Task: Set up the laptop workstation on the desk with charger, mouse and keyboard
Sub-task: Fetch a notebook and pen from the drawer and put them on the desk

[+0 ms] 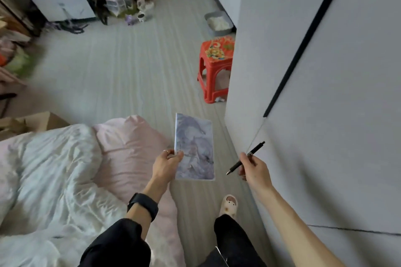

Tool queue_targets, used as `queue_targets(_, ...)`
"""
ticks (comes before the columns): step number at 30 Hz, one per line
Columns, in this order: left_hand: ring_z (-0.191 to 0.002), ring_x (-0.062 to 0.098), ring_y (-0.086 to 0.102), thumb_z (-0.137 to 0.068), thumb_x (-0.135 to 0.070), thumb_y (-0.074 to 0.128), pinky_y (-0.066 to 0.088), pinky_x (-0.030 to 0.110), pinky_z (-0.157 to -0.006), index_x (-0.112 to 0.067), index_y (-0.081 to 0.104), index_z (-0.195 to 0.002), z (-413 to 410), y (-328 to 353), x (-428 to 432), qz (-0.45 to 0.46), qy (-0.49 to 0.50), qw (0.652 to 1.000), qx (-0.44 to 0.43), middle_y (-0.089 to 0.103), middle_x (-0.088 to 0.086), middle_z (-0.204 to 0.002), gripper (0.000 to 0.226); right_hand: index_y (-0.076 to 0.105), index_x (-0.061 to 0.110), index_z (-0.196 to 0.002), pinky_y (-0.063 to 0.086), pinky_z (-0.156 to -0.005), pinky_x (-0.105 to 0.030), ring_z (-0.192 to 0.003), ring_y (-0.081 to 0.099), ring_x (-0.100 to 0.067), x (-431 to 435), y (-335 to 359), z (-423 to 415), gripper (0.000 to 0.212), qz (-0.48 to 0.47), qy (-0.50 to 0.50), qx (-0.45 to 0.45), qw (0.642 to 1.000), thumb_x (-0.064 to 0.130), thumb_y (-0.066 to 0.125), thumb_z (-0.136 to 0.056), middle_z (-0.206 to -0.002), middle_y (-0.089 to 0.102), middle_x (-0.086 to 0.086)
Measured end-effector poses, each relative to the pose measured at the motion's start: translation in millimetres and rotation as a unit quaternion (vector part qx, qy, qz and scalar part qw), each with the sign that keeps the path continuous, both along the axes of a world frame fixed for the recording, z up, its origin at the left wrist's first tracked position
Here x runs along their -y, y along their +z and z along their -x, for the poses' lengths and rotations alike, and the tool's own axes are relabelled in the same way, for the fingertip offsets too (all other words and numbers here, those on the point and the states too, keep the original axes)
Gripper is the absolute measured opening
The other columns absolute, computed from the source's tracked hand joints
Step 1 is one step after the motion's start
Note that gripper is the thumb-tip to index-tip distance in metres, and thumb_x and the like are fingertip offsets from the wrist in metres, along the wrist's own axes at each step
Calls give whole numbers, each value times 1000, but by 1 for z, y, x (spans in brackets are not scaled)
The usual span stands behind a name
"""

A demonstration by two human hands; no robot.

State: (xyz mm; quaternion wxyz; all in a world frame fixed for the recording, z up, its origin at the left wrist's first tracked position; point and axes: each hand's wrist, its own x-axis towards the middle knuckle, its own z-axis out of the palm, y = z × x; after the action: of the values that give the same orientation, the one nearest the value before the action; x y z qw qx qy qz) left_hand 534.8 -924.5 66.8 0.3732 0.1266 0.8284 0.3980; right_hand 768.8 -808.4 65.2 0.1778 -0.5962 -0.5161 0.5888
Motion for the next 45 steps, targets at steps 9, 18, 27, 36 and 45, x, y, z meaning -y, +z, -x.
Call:
queue_targets(9,-87,35,70,-61,-58,65,59,53,-74,-17,64,-94,110,2,-54,-5,168,986,24,72,14,-93,53,63,9,-75,55,-75,-44,-65,61,-19,-137,17,146,36,2,113,-17,993,37,58,-97,-57,64,3)
queue_targets(18,-74,25,64,-89,-30,64,46,30,-55,-7,64,-99,191,16,-98,-45,282,958,42,67,14,-91,25,63,9,-79,47,-66,-36,-66,59,-19,-218,32,288,35,-9,206,-35,978,37,58,-99,-60,62,0)
queue_targets(27,-69,24,65,-89,-29,65,48,31,-56,-9,65,-93,394,7,-174,-34,314,948,35,68,10,-84,20,63,9,-79,46,-66,-35,-66,58,-22,-319,38,500,35,-45,260,-27,964,37,58,-99,-57,61,3)
queue_targets(36,-72,29,68,-88,-29,67,51,36,-62,-12,66,-90,600,35,-262,-39,314,948,25,71,12,-85,16,64,0,-82,48,-68,-37,-64,60,-18,-412,47,692,42,-70,262,-16,962,38,60,-97,-51,60,8)
queue_targets(45,-67,21,66,-90,-29,68,48,27,-55,-9,66,-100,795,51,-363,-73,342,937,5,69,7,-82,22,62,11,-73,53,-74,-43,-70,64,-22,-519,34,916,40,-83,313,-31,946,43,59,-95,-54,63,8)
